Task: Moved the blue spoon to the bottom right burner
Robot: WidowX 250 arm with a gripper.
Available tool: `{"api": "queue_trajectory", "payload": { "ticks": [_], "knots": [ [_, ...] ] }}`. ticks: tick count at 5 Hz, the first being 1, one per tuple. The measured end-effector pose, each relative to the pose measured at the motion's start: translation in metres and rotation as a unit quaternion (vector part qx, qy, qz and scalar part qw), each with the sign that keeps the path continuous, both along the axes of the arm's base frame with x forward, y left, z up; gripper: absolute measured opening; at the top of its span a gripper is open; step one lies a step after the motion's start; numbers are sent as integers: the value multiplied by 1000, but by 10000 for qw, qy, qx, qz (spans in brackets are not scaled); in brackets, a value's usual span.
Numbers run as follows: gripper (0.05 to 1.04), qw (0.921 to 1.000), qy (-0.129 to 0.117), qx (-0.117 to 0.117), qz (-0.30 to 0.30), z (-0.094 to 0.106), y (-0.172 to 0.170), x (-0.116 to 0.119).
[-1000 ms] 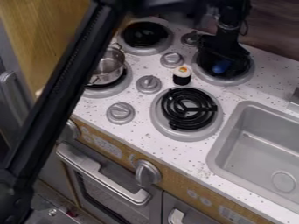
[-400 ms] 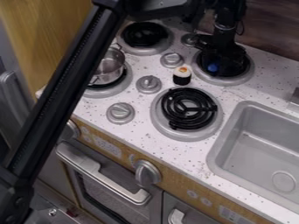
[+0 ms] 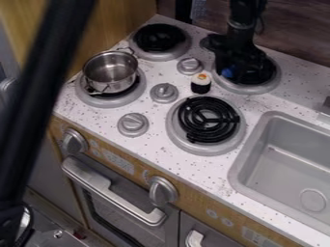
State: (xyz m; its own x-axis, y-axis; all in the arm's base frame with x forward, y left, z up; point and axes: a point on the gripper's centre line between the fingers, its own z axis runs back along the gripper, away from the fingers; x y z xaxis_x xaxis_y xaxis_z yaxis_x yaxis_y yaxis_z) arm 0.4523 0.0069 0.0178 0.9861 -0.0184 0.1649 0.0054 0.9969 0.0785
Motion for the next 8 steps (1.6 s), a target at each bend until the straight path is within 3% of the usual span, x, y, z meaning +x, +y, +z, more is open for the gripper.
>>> {"api": "queue_trajectory", "payload": {
  "ticks": [1, 3, 5, 6, 7, 8],
  "knots": [
    [434, 9999, -35, 15, 104, 18, 1, -36],
    [434, 9973, 640, -76, 364, -16, 8, -103],
    [487, 9910, 1212, -209, 534, -54, 4, -124],
    [809, 9900, 1255, -226, 606, -53, 5, -122],
    [1001, 9889, 1379, -121, 536, -50, 3, -125],
    [999, 9942, 959, 10, 494, -6, 2, -118]
  ]
}}
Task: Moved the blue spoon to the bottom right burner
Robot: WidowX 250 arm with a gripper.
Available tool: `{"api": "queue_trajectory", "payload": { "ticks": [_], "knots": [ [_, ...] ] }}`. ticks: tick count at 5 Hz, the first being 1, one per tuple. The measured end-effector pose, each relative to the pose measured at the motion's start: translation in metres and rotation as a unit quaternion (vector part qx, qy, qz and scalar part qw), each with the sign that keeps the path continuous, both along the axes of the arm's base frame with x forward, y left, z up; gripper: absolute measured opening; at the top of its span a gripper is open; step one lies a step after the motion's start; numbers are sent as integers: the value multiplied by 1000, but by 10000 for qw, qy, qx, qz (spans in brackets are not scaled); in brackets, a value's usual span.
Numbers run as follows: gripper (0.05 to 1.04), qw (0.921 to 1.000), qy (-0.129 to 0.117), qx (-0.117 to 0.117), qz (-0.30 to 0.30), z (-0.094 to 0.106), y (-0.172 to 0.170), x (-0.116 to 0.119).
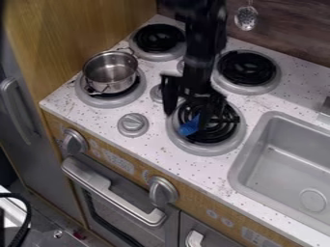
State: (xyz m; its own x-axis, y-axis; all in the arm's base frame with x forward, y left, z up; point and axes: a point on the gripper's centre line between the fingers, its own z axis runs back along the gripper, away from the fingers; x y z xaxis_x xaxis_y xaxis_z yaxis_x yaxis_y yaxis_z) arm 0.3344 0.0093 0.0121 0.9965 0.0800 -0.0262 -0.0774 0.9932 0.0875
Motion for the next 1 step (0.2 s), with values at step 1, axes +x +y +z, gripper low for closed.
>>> {"api": "queue_trajectory", "payload": {
  "ticks": [1],
  "knots": [
    [999, 9998, -157, 73, 9, 27, -2, -9]
  ]
}}
